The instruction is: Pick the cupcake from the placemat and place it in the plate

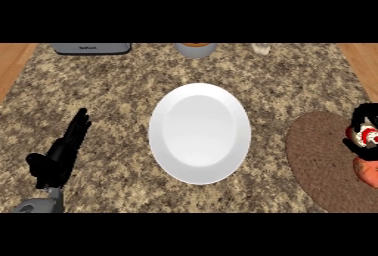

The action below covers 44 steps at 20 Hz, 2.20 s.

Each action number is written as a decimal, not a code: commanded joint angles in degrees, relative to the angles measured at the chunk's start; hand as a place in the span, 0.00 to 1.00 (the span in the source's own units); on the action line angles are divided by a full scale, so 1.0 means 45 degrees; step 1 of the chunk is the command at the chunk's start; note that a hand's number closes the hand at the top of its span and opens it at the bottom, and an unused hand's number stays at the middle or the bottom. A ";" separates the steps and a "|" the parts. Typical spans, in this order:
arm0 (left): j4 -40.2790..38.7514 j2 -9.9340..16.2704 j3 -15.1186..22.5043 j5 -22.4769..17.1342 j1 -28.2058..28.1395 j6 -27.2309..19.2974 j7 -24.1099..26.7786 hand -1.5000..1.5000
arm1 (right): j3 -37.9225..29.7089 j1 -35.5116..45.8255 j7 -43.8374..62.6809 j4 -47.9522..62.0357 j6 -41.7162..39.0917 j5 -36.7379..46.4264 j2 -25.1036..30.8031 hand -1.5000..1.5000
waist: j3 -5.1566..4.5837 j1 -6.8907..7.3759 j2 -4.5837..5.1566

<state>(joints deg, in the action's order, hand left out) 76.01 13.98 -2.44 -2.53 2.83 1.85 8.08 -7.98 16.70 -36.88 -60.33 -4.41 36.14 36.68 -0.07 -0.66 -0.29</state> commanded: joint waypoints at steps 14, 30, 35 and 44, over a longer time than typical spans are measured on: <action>-0.0306 -0.0055 -0.0463 0.0128 0.0489 0.0487 -0.0336 0.50 | -0.0048 -0.1005 0.4921 -0.8691 -0.2029 -0.1638 -0.2052 1.00 | 0.0011 0.0120 0.0056; -0.0757 -0.0346 -0.0632 0.0508 0.0768 0.0468 0.0118 0.50 | 0.4303 0.2196 0.7239 -0.5842 -0.0715 0.1642 -0.6251 1.00 | 0.0013 0.0193 0.0081; -0.0032 -0.0295 -0.0585 0.0462 -0.0054 0.0761 0.0112 0.50 | 0.4976 0.2866 0.7552 -0.3916 0.0278 0.2402 -0.7859 1.00 | 0.0014 0.0256 0.0085; 0.0222 -0.0338 -0.0492 0.0641 0.0382 0.0727 -0.0381 0.50 | 0.6556 0.5067 1.1016 -0.0764 0.3618 -0.0346 -0.8140 0.00 | 0.0016 0.0378 0.0096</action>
<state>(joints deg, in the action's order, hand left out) 77.44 11.93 -4.48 -0.05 3.43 4.69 7.02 18.01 34.16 6.45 -69.42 7.63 37.86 0.72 0.01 1.00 0.14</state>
